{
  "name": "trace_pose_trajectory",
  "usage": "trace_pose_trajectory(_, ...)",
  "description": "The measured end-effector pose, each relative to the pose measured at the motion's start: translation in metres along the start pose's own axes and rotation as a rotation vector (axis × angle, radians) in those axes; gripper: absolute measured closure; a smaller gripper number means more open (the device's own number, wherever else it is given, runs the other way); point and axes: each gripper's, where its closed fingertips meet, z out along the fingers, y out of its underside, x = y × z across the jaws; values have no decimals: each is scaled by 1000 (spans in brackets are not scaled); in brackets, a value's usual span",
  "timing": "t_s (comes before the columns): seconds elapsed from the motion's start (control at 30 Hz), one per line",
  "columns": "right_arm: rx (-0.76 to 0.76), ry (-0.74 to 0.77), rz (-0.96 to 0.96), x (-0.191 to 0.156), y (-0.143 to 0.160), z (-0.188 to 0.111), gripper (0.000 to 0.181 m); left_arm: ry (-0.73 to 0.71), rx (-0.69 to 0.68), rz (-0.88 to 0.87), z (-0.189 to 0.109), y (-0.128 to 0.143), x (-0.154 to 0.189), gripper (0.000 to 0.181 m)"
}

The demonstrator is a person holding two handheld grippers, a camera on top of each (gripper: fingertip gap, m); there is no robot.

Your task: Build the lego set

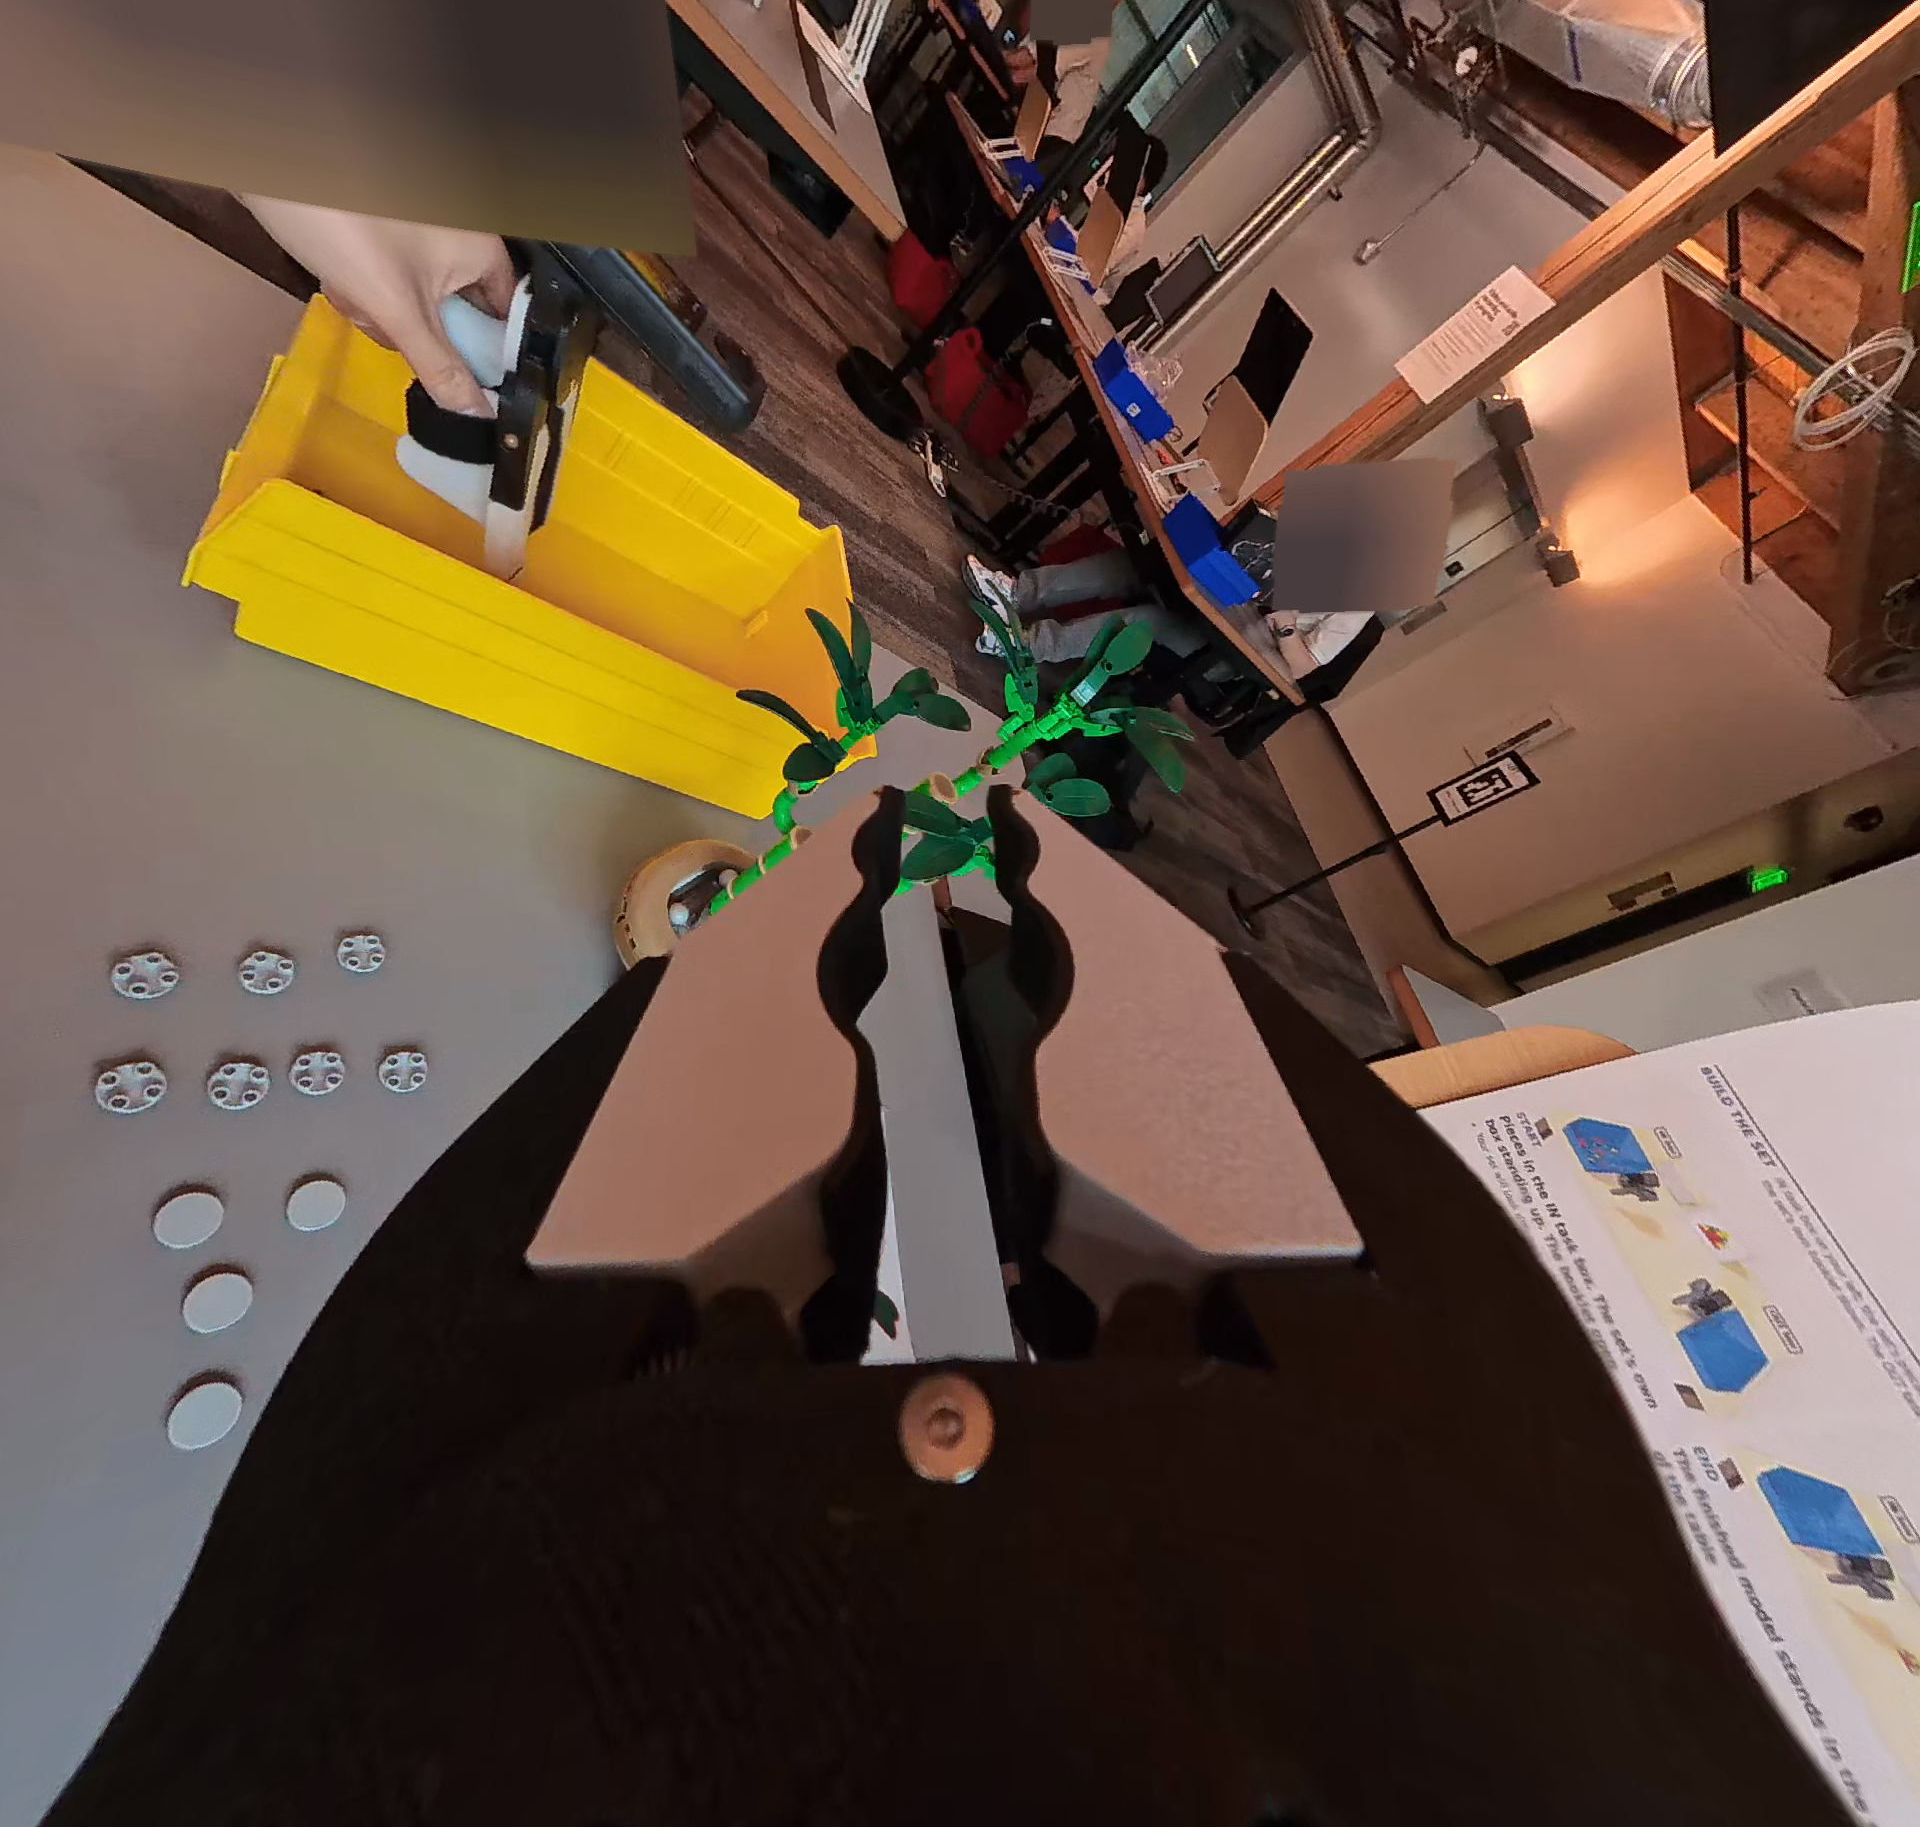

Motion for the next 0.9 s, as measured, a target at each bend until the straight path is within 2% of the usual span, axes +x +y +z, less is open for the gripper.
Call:
trace_pose_trajectory(0.03, 6, 1, -1, 0, -2, -1, 165, 16, 29, 4, -4, -4, 4, 132)
trace_pose_trajectory(0.1, 25, -1, 1, 0, -6, -3, 165, 51, 96, 39, -13, -14, 17, 138)
trace_pose_trajectory(0.17, 41, -9, 5, -1, -8, -4, 165, 104, 139, 145, -17, -21, 37, 147)
trace_pose_trajectory(0.3, 37, -21, 4, -3, -7, -3, 165, 107, 142, 310, -6, -26, 56, 152)
trace_pose_trajectory(0.47, 33, -38, 1, -6, -6, -5, 165, 171, 117, 338, 8, -28, 66, 153)
trace_pose_trajectory(0.7, 28, -65, 11, -8, -2, -6, 165, 77, 98, 412, 15, -23, 63, 164)
trace_pose_trajectory(0.9, 39, -58, 23, -4, 1, -12, 165, -10, 131, 355, 10, -24, 53, 168)
